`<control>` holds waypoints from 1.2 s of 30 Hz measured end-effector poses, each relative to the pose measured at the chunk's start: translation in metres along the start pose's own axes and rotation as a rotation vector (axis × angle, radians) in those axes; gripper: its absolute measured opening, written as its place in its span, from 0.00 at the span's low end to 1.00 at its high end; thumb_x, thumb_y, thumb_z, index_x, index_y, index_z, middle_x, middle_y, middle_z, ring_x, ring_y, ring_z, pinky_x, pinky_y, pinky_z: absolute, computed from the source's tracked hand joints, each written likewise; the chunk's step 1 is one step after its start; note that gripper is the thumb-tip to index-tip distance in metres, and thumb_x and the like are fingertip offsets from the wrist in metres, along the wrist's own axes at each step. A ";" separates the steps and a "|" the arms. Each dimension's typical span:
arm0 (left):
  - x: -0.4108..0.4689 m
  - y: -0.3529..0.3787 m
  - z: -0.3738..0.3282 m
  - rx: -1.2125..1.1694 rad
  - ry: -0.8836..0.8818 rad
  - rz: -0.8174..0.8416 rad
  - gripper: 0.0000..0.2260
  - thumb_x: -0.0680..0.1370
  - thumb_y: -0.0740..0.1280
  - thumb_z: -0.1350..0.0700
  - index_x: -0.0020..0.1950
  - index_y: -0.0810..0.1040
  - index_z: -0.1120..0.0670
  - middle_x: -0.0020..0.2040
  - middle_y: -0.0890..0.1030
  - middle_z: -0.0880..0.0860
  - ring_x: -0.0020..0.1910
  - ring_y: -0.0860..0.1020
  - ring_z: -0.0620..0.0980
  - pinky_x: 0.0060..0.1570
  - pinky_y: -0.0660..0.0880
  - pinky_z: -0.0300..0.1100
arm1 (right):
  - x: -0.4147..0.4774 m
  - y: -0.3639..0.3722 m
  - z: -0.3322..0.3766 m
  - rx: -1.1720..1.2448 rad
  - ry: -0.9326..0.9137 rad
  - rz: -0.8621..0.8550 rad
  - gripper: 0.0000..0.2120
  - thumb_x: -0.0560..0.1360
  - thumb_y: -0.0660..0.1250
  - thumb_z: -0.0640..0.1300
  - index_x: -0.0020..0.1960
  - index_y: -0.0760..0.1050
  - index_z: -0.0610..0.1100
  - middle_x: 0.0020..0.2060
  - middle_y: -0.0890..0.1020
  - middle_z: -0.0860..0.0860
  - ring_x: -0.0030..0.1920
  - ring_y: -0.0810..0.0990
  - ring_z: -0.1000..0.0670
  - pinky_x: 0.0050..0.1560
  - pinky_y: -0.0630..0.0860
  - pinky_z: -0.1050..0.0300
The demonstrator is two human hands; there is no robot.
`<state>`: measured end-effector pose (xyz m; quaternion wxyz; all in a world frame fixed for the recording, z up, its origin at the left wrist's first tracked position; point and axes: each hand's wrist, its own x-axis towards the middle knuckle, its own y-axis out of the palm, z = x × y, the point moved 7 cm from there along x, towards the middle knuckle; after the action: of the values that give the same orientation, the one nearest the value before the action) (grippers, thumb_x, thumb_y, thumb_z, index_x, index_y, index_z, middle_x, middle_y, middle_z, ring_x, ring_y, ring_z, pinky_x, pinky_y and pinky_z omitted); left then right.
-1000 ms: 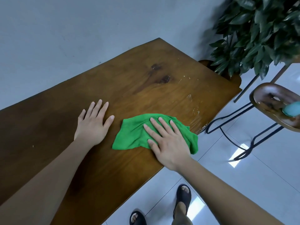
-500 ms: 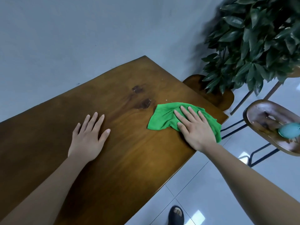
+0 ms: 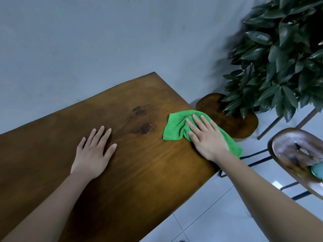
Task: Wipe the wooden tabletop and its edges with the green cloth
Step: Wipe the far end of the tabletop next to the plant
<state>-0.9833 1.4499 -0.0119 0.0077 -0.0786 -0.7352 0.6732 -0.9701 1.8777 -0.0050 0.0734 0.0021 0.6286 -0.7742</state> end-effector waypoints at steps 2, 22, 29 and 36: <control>-0.001 0.000 0.001 -0.009 -0.003 -0.001 0.38 0.82 0.33 0.23 0.90 0.43 0.36 0.90 0.40 0.42 0.89 0.37 0.45 0.88 0.43 0.57 | -0.011 0.006 0.018 -0.027 -0.072 0.028 0.32 0.86 0.29 0.67 0.89 0.38 0.64 0.90 0.42 0.56 0.89 0.35 0.49 0.88 0.35 0.44; 0.012 -0.004 -0.006 -0.009 -0.047 -0.015 0.36 0.82 0.33 0.24 0.89 0.41 0.34 0.90 0.40 0.40 0.88 0.35 0.42 0.89 0.44 0.56 | 0.096 0.025 0.165 0.000 -0.494 0.113 0.32 0.87 0.40 0.69 0.90 0.51 0.63 0.90 0.47 0.57 0.89 0.40 0.52 0.88 0.37 0.43; 0.050 -0.005 -0.012 0.002 -0.030 -0.018 0.36 0.83 0.32 0.25 0.90 0.40 0.35 0.91 0.40 0.40 0.89 0.35 0.44 0.89 0.42 0.55 | 0.216 0.011 0.157 -0.017 -0.400 0.079 0.32 0.87 0.39 0.68 0.90 0.48 0.64 0.90 0.46 0.57 0.90 0.41 0.51 0.88 0.37 0.44; 0.098 -0.008 -0.024 0.007 0.013 -0.044 0.37 0.82 0.31 0.25 0.90 0.42 0.36 0.91 0.42 0.42 0.90 0.38 0.46 0.89 0.44 0.57 | 0.304 -0.006 0.143 -0.003 -0.282 0.065 0.31 0.88 0.43 0.66 0.90 0.49 0.64 0.90 0.47 0.56 0.90 0.43 0.51 0.88 0.39 0.44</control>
<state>-1.0786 1.4857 -0.0111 0.0275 -0.0666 -0.7345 0.6748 -1.2589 1.7055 0.0020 0.1858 -0.0865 0.6130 -0.7630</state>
